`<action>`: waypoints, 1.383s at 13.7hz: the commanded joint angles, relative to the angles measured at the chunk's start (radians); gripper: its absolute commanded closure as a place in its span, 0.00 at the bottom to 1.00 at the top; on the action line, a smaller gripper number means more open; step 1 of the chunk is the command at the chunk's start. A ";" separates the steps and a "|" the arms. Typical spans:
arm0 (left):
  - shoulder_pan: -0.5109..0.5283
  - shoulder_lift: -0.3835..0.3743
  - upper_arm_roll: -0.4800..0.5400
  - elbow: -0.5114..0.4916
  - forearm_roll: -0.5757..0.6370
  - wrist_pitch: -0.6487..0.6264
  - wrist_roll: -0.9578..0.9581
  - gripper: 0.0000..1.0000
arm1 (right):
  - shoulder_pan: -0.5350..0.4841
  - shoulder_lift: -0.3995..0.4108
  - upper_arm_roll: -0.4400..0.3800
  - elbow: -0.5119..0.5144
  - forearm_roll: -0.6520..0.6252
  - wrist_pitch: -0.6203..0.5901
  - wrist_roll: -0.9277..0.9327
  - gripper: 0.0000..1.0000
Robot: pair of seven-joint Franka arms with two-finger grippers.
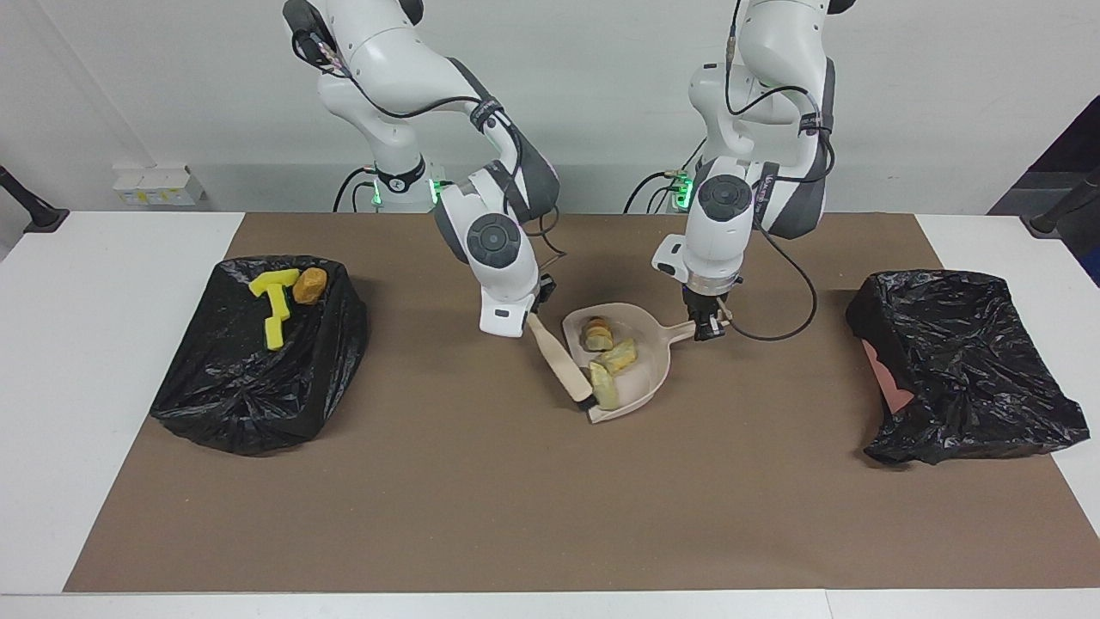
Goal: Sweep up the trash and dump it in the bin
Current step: 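Carry the dustpan to the nearer black bag with the left gripper and tip it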
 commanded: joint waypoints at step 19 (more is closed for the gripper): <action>0.542 -0.141 0.000 0.098 -0.161 -0.187 0.763 1.00 | 0.274 -0.414 0.008 -0.372 0.056 0.092 0.716 1.00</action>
